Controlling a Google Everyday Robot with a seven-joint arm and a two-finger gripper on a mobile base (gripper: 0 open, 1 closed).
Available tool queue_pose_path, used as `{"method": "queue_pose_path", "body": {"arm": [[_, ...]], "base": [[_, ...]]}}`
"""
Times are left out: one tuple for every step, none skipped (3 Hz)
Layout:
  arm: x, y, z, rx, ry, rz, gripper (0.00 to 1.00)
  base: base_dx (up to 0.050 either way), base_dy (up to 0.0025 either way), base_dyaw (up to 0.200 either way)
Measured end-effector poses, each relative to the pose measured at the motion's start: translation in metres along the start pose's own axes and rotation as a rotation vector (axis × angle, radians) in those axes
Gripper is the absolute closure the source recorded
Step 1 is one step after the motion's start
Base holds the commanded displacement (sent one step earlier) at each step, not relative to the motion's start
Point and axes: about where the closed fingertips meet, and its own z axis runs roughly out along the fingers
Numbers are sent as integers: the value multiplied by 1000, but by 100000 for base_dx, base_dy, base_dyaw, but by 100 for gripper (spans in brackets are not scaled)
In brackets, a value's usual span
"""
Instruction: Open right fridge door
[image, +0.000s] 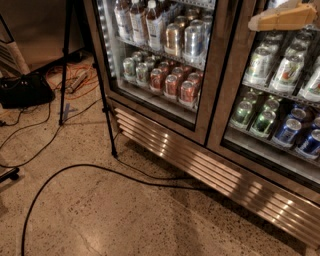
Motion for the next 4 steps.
{"method": "queue_pose_path", "body": {"arm": [[37,20,35,-80,-50,132,0],[68,43,61,-165,-68,246,0],[83,54,72,-218,-62,298,0],[84,54,72,-224,-57,302,0]], "base": [[0,0,0],[0,0,0],[0,0,0],[0,0,0]]}}
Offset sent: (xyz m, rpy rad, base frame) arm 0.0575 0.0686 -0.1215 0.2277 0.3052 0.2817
